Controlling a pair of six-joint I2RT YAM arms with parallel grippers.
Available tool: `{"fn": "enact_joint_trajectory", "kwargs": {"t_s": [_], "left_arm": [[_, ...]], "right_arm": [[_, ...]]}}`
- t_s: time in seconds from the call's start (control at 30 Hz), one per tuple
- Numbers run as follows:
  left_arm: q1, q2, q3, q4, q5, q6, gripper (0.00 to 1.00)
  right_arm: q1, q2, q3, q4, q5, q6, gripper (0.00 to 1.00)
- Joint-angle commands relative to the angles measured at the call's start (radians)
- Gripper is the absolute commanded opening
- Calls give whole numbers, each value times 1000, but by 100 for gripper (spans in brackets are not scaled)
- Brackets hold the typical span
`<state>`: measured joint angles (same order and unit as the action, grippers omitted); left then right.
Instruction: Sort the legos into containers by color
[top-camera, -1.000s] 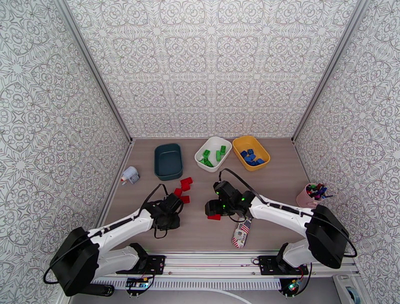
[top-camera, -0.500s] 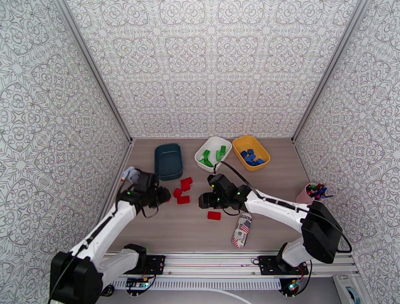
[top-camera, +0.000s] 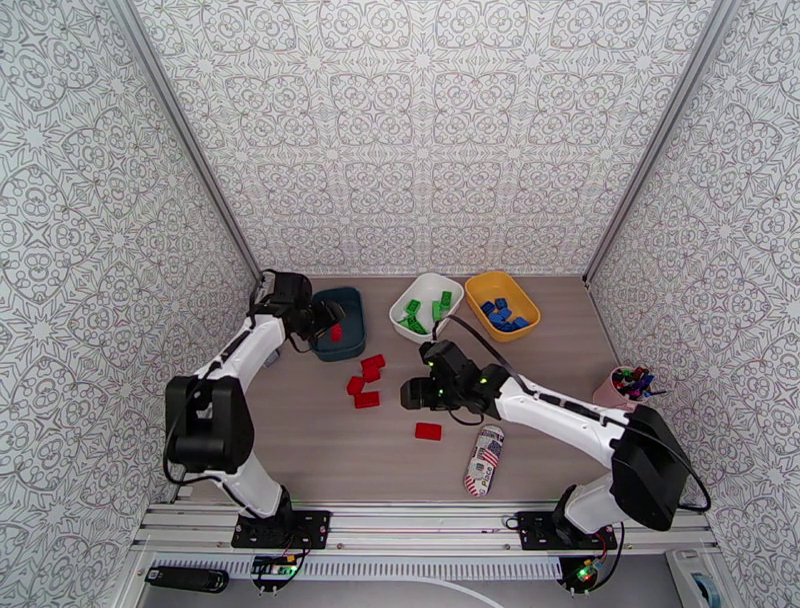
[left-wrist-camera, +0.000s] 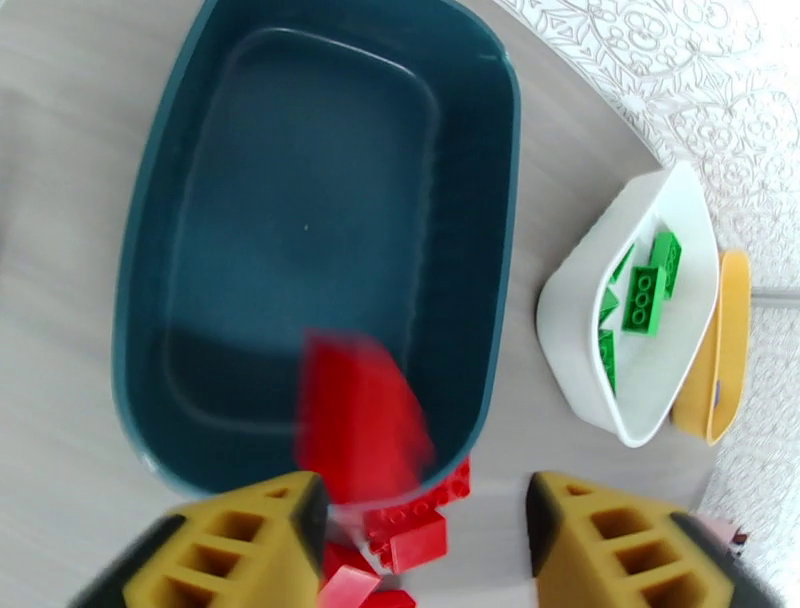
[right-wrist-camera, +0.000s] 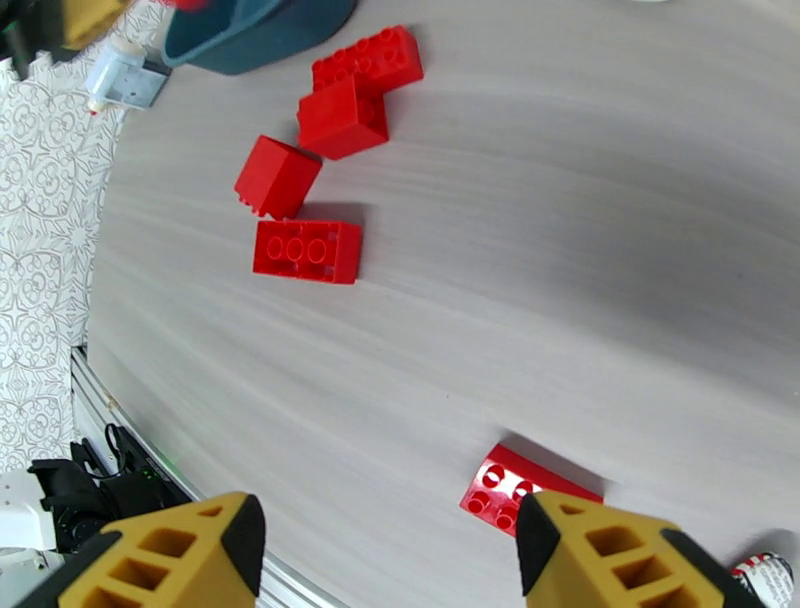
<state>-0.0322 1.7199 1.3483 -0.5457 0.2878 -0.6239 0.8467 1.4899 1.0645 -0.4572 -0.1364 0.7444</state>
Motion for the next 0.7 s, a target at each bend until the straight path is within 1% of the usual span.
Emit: {"fn": "enact_joint_trajectory", "kwargs": {"t_s": [0.0,0.17,0.27,0.3,0.5,0.67], "left_arm": [[5,-25,20,-2,19,19,66],[-14,-134,-63,-21,-16,44,67],[-47,-197,-114,-44,-35,66,68],[-61,-214,-128,-52,-57,71,68],[-181,-287,-227,-84,-125,78,69],[-287,-331,-304,-101,-190,60,70]], "right_arm": [[-9,-50,-32,-34,35,-10,72],[-18,-55,-51,-59,60,-28,75],[-21,-41,-38,-87,81,-54,77],[-21,-35,-34,-93,85,-64,78],[-23,26,-21,-137,101,-111,79],[-23,57,-55,-128,76,-117,80]]}}
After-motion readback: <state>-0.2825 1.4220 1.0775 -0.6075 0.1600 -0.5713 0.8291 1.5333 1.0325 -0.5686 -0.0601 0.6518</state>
